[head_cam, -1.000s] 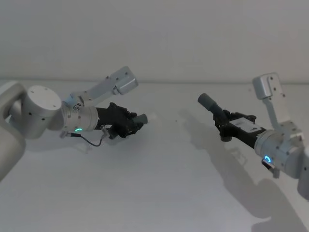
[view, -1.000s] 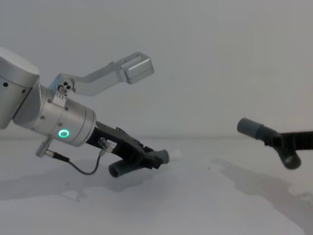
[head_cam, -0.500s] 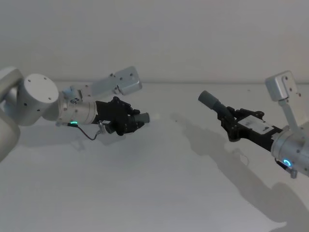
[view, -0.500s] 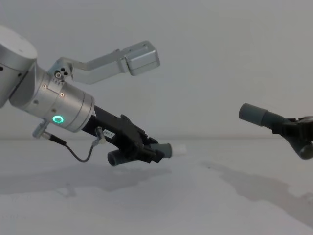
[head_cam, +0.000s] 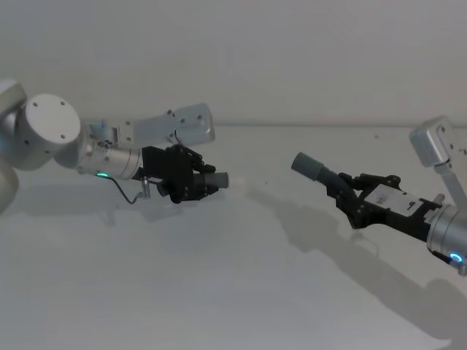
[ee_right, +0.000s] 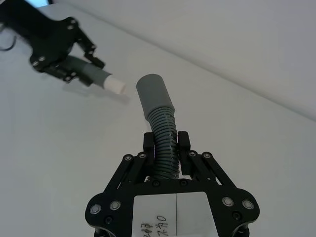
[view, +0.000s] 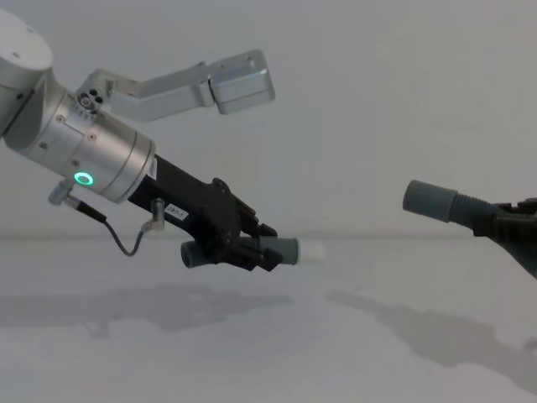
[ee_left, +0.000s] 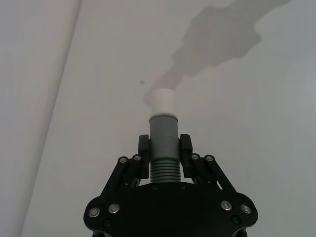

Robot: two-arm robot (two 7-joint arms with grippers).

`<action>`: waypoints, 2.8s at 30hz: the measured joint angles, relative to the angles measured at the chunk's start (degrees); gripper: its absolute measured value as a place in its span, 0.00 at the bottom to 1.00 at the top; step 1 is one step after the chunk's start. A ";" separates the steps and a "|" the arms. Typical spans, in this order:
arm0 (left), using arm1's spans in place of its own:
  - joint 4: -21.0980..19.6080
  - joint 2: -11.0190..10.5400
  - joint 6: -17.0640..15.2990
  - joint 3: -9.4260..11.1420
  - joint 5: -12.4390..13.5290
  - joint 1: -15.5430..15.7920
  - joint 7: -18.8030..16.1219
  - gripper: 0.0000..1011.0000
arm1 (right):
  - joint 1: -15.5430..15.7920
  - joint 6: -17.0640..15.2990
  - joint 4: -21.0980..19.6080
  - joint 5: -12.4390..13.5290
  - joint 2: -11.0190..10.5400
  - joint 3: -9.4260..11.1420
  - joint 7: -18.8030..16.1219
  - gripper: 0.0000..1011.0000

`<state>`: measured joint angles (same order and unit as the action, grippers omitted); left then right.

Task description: Use both hands to pick up one end of the pipe from the table, align the ends, and insert them.

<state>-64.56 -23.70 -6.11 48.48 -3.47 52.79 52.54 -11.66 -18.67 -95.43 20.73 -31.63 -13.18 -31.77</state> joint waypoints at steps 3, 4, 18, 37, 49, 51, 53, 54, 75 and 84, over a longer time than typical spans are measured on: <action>-0.47 -0.47 1.00 0.51 0.14 0.51 1.17 0.35 | 0.05 0.78 -0.30 0.16 -1.03 -0.40 -1.68 0.27; -0.61 -0.60 1.22 0.66 0.18 0.65 1.43 0.35 | 0.06 0.96 -0.39 0.18 -1.24 -0.49 -1.98 0.27; -2.99 -2.00 4.09 1.86 -0.16 1.69 4.25 0.35 | 0.36 3.34 -2.13 0.07 -4.02 -2.63 -5.67 0.27; -6.34 -3.65 5.50 1.89 -1.54 0.78 3.46 0.35 | 0.20 3.71 -2.94 0.21 -5.71 -4.42 -7.03 0.27; -7.42 -4.28 5.71 1.96 -1.94 0.38 2.59 0.35 | -0.57 3.63 -2.91 0.67 -5.99 -5.49 -7.23 0.27; -7.61 -4.37 5.75 1.98 -2.01 0.31 2.51 0.35 | -0.73 3.59 -2.81 0.71 -6.00 -5.72 -7.23 0.27; -7.77 -4.44 5.76 1.99 -2.06 0.26 2.42 0.35 | -0.89 3.53 -2.68 0.74 -6.00 -5.91 -7.24 0.27; -8.03 -4.57 5.77 1.99 -2.11 0.17 2.34 0.35 | -1.03 3.48 -2.58 0.77 -5.99 -6.08 -7.24 0.27; -11.13 -6.23 4.48 1.75 -1.92 -0.26 1.66 0.35 | -3.62 3.27 0.07 1.23 -5.14 -8.30 -7.13 0.27; -11.57 -6.54 4.32 1.69 -1.70 -0.15 1.64 0.35 | -4.51 3.29 1.02 1.51 -4.87 -8.88 -6.74 0.27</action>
<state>-76.14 -30.24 -1.80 50.17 -5.18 52.64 54.17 -16.18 -15.38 -94.41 22.24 -36.50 -22.05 -38.51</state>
